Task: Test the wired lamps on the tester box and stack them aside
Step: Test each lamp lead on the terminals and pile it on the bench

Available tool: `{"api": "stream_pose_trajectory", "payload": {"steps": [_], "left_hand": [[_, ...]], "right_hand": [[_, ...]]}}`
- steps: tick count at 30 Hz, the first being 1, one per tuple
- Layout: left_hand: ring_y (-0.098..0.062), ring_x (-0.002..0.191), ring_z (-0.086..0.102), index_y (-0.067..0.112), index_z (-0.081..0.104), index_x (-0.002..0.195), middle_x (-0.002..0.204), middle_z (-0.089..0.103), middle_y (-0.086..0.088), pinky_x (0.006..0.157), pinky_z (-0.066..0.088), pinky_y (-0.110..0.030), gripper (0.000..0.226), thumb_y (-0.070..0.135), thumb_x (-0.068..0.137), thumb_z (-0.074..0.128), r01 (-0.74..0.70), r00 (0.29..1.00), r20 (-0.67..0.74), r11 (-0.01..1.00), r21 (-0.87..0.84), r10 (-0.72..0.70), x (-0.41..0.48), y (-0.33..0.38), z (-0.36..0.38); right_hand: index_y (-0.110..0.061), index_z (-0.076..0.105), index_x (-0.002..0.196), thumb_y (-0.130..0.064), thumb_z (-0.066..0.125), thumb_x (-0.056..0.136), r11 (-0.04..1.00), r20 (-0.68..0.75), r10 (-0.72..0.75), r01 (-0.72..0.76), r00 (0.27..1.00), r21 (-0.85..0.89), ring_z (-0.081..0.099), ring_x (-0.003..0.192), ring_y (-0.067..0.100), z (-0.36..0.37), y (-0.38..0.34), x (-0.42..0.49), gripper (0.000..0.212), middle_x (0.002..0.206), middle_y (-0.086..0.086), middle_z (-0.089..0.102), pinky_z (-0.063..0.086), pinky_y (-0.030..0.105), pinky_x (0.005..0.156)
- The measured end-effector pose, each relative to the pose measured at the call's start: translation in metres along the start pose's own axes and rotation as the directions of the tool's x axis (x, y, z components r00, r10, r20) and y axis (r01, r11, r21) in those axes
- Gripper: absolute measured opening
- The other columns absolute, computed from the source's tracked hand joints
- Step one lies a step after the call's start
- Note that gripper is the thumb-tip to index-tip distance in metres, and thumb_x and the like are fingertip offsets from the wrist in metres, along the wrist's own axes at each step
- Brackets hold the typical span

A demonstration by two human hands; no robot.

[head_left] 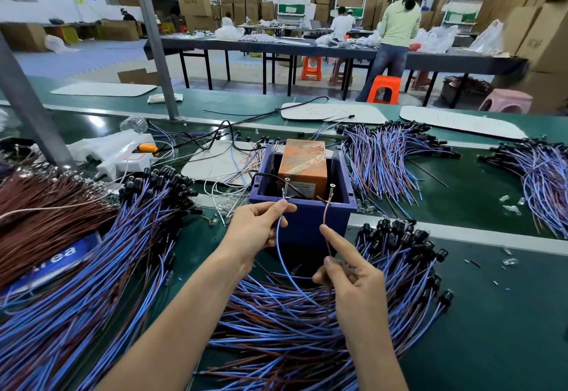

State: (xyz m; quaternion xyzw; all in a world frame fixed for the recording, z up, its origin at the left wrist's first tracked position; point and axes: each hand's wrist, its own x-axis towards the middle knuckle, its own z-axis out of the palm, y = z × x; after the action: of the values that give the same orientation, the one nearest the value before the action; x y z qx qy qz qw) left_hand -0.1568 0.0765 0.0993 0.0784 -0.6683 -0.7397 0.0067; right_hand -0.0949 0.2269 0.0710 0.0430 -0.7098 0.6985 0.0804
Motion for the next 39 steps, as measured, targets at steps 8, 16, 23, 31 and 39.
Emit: {"api": "stream_pose_trajectory", "payload": {"steps": [8,16,23,31,39], "left_hand": [[-0.004,0.037,0.034,0.013,0.075,0.084,0.054,0.054,0.007,0.038,0.034,-0.013,0.021,0.025,0.093,0.059,-0.001,1.0,-0.004,1.0,-0.011,0.001,0.001,0.004,0.002],[-0.004,0.039,0.035,0.015,0.075,0.083,0.056,0.054,0.006,0.04,0.035,-0.013,0.021,0.025,0.093,0.059,-0.017,1.0,0.002,0.999,0.028,0.017,-0.003,0.003,0.002],[-0.004,0.041,0.037,0.015,0.075,0.084,0.058,0.055,0.005,0.041,0.036,-0.014,0.021,0.026,0.092,0.06,-0.005,1.0,0.002,0.999,0.046,0.005,-0.004,0.005,0.004],[-0.005,0.044,0.042,0.017,0.077,0.082,0.062,0.064,0.002,0.042,0.037,-0.015,0.022,0.023,0.093,0.059,-0.027,0.999,0.032,0.994,0.103,0.023,-0.016,-0.005,-0.025],[-0.019,0.098,0.056,0.02,0.068,0.112,0.11,0.06,-0.004,0.084,0.046,-0.027,0.023,0.019,0.089,0.063,0.086,0.959,-0.149,0.253,0.964,0.241,-0.032,-0.04,-0.133]], "right_hand": [[-0.041,0.061,0.113,0.006,0.048,0.094,1.0,0.005,-0.015,0.015,1.0,-0.011,0.059,0.058,0.004,0.001,-0.001,0.0,0.052,0.099,0.012,0.063,0.047,0.011,0.062],[-0.037,0.062,0.115,0.006,0.049,0.094,1.0,-0.002,-0.007,0.007,1.0,0.004,0.058,0.058,0.004,0.001,-0.001,-0.001,0.05,0.09,0.007,0.064,0.048,0.012,0.062],[-0.041,0.062,0.111,0.006,0.05,0.094,1.0,0.007,0.01,-0.01,1.0,0.019,0.059,0.058,0.004,0.001,-0.003,-0.002,0.051,0.092,0.008,0.064,0.048,0.013,0.064],[-0.036,0.066,0.113,0.004,0.05,0.094,0.996,-0.002,0.069,-0.068,0.998,0.056,0.047,0.045,0.004,-0.003,0.001,-0.002,0.047,0.053,0.004,0.059,0.04,0.013,0.049],[-0.047,0.064,0.112,0.0,0.047,0.097,0.997,-0.145,0.018,-0.007,0.989,0.078,0.047,0.051,0.017,0.0,0.006,-0.004,0.052,0.059,0.007,0.063,0.041,0.018,0.047]]}}
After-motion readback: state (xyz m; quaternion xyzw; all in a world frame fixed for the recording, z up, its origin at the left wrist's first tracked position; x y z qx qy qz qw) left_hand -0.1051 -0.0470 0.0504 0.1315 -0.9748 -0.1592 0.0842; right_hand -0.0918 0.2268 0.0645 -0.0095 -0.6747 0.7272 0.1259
